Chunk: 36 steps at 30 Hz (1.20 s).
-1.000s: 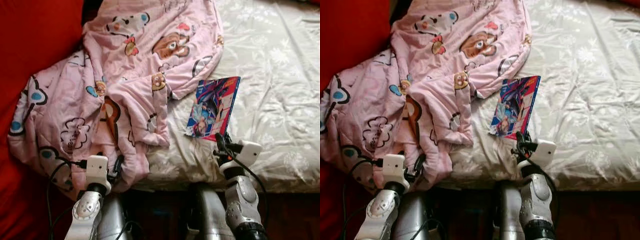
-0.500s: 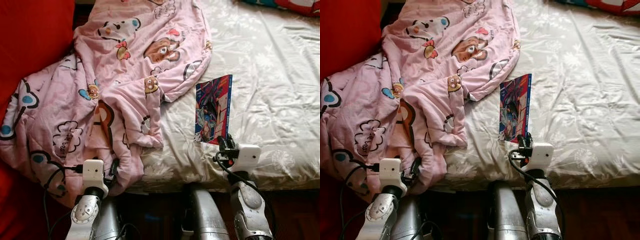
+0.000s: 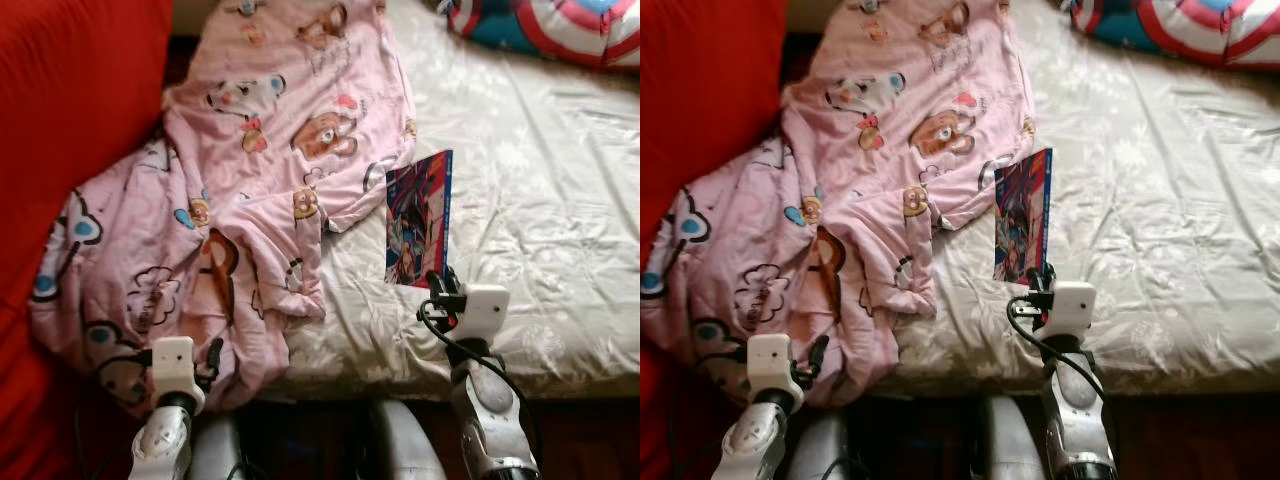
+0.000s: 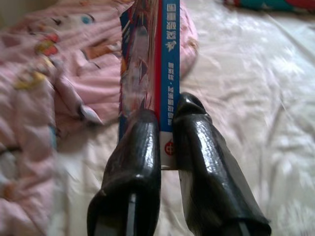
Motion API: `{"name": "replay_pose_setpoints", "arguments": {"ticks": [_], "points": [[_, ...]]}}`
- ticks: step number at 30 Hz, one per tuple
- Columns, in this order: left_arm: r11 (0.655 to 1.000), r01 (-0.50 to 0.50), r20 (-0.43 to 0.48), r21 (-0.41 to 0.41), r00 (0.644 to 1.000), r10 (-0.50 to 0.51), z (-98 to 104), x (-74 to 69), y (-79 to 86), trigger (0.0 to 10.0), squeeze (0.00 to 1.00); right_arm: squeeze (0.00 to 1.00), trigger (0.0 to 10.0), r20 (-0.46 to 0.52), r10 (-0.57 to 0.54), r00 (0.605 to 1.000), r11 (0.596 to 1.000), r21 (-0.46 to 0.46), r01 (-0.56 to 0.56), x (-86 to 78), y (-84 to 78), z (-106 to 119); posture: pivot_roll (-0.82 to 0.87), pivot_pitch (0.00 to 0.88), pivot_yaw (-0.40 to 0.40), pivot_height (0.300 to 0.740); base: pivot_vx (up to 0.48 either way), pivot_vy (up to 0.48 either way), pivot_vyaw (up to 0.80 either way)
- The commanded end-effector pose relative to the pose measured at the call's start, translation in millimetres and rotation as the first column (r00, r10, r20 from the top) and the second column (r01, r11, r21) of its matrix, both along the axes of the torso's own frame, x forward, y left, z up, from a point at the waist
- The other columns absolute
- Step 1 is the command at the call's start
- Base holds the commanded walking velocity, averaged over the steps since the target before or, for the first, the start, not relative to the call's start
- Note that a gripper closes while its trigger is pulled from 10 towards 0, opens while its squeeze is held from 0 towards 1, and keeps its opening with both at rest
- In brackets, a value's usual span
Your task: Clean up the room
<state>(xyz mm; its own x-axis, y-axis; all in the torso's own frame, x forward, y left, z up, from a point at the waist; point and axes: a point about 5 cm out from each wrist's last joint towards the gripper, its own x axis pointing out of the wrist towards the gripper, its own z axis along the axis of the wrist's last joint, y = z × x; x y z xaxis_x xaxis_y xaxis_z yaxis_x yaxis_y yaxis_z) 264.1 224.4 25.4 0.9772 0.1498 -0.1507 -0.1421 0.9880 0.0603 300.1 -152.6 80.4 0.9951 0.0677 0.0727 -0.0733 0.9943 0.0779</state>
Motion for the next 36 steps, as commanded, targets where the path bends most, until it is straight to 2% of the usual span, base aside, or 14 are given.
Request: {"name": "replay_pose_setpoints", "arguments": {"ticks": [1, 4, 7, 8, 11, 13, 17, 20, 23, 27, 33, 36], "points": [[0.999, -0.045, -0.076, -0.015, 0.996, 0.043, -17, -12.7, 7.1, 10.0, 0.0, 0.0, 10.0, 0.042, -0.002, 0.999, 1.0, -0.003, 0.002, 1.8, -0.4, 8, 0.01, 0.202, -0.087, 0.733, 0.0, 0.0, 0.0], [0.998, -0.052, -0.115, -0.02, 0.992, 0.05, -25, -15.8, 7.9, 10.0, 0.0, 0.0, 10.0, 0.034, -0.012, 0.999, 1.0, 0.004, 0.012, 1.8, -1.8, 7, 0.01, 0.203, -0.089, 0.733, 0.0, 0.0, 0.0], [0.999, -0.034, -0.206, -0.023, 0.978, 0.028, -39, -21.1, 5.2, 10.0, 0.0, 0.0, 10.0, 0.019, -0.027, 0.999, 1.0, 0.003, 0.027, 2.3, -3.6, 3, 0.01, 0.201, -0.091, 0.733, 0.0, 0.0, 0.0], [0.999, -0.034, -0.206, -0.023, 0.978, 0.028, -39, -21.1, 5.2, 10.0, 0.0, 0.0, 10.0, 0.019, -0.027, 0.999, 1.0, 0.003, 0.027, 2.3, -3.6, 3, 0.01, 0.201, -0.091, 0.733, 0.0, 0.0, 0.0], [0.999, -0.037, -0.296, -0.036, 0.955, 0.024, -51, -25.0, 4.6, 10.0, 0.0, 0.0, 10.0, 0.006, -0.039, 0.999, 0.999, 0.002, 0.039, 4.9, -3.6, 1, 0.0, 0.182, -0.096, 0.733, 0.0, 0.0, 0.0], [0.998, -0.043, -0.369, -0.037, 0.929, 0.026, -60, -29.8, 4.4, 10.0, 0.0, 0.0, 10.0, 0.0, -0.052, 0.999, 0.998, 0.02, 0.052, 5.9, -4.3, 0, 0.0, 0.16, -0.105, 0.733, 0.0, 0.0, 0.0], [0.998, -0.036, -0.458, -0.05, 0.889, 0.009, -70, -37.4, 2.4, 10.0, 0.0, 0.0, 10.0, 0.012, -0.055, 0.998, 0.998, 0.011, 0.055, 6.2, -5.9, 1, -0.01, 0.147, -0.102, 0.733, 0.0, 0.0, 0.0], [0.999, -0.04, -0.546, -0.031, 0.837, 0.017, -83, -54.0, 3.5, 10.0, 0.0, 0.0, 10.0, 0.021, -0.058, 0.998, 0.998, 0.003, 0.058, 7.1, -6.1, 3, -0.01, 0.149, -0.099, 0.733, 0.0, 0.0, 0.0], [0.996, -0.078, -0.577, -0.03, 0.815, 0.046, -89, -64.4, 6.1, 10.0, 0.0, 0.0, 10.0, 0.03, -0.049, 0.998, 0.999, -0.004, 0.049, 6.9, -2.7, 4, -0.02, 0.168, -0.099, 0.733, 0.0, 0.0, 0.0], [0.994, -0.1, -0.58, -0.043, 0.813, 0.057, -92, -68.3, 3.1, 10.0, 0.0, 0.0, 10.0, 0.019, -0.049, 0.999, 0.999, 0.002, 0.049, 4.2, 0.1, 1, -0.02, 0.181, -0.1, 0.733, 0.0, 0.0, 0.0], [0.996, -0.083, -0.593, -0.033, 0.804, 0.047, -94, -71.4, -0.1, 10.0, 0.0, 0.0, 10.0, 0.012, -0.055, 0.998, 0.998, 0.017, 0.055, 4.9, 0.6, 1, -0.02, 0.189, -0.103, 0.733, 0.0, 0.0, 0.0], [0.996, -0.082, -0.594, -0.032, 0.803, 0.047, -95, -72.0, -1.1, 10.0, 0.0, 0.0, 10.0, 0.003, -0.083, 0.997, 0.992, 0.095, 0.082, 6.5, -3.3, 2, -0.02, 0.199, -0.108, 0.733, 0.0, 0.0, -0.26]]}}
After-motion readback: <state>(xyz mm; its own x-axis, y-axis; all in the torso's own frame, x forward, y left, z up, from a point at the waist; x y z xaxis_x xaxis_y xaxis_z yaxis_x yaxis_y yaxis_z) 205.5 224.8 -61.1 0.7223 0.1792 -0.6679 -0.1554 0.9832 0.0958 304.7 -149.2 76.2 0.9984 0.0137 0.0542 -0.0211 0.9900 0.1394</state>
